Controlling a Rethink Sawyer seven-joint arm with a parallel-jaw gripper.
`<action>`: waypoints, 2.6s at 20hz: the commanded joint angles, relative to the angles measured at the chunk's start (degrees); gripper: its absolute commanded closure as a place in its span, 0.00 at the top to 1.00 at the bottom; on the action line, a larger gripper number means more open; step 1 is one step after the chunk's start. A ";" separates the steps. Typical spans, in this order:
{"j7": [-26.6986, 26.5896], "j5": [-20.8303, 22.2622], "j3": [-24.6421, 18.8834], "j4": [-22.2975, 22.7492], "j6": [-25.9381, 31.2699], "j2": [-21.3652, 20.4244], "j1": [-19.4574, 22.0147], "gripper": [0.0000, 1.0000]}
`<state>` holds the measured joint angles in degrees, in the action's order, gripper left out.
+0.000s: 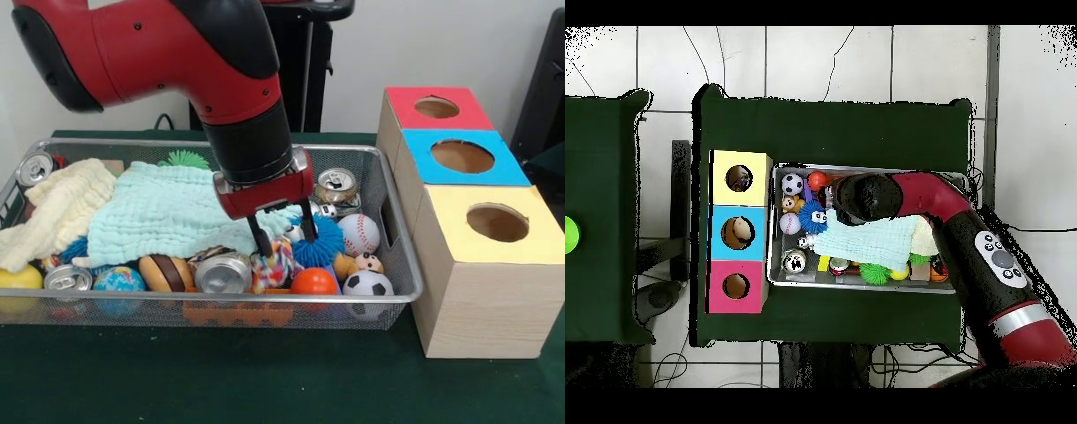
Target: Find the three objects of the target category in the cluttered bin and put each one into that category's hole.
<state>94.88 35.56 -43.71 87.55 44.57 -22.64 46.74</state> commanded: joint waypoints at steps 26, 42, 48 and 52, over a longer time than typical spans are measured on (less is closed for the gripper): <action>-19.06 6.06 -0.67 -4.38 -1.72 1.93 1.26 1.00; -16.27 8.71 -0.25 -3.32 -6.22 4.11 1.98 1.00; -16.14 8.49 -0.09 -3.39 -6.22 4.79 1.98 1.00; -16.64 8.27 -0.29 -3.25 -5.89 5.14 2.36 0.00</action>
<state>89.56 40.86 -44.62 85.47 39.89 -19.97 48.45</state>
